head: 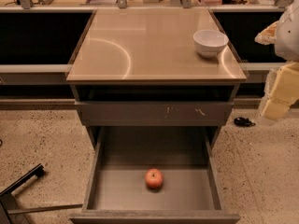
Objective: Pick apple from middle drawer and place on counter
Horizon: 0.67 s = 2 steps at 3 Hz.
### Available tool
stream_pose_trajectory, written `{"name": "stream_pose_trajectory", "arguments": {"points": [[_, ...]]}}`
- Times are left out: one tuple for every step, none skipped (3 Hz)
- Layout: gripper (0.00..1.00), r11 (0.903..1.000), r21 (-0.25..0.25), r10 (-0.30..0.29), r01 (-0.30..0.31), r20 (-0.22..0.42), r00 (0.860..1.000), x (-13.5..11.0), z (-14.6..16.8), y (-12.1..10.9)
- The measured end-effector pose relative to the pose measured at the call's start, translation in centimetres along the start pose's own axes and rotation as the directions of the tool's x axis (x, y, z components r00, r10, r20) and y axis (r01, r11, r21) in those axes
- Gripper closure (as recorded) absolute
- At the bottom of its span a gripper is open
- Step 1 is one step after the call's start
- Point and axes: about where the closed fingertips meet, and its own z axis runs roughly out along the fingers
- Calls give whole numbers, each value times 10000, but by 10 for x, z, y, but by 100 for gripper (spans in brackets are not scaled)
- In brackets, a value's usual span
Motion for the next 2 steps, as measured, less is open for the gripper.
{"name": "stream_pose_trajectory", "arguments": {"points": [[0,10000,0,0,0,0,10000,0,0,0],[0,9997,-176,195,-196,-51,9998,6,29,5]]}}
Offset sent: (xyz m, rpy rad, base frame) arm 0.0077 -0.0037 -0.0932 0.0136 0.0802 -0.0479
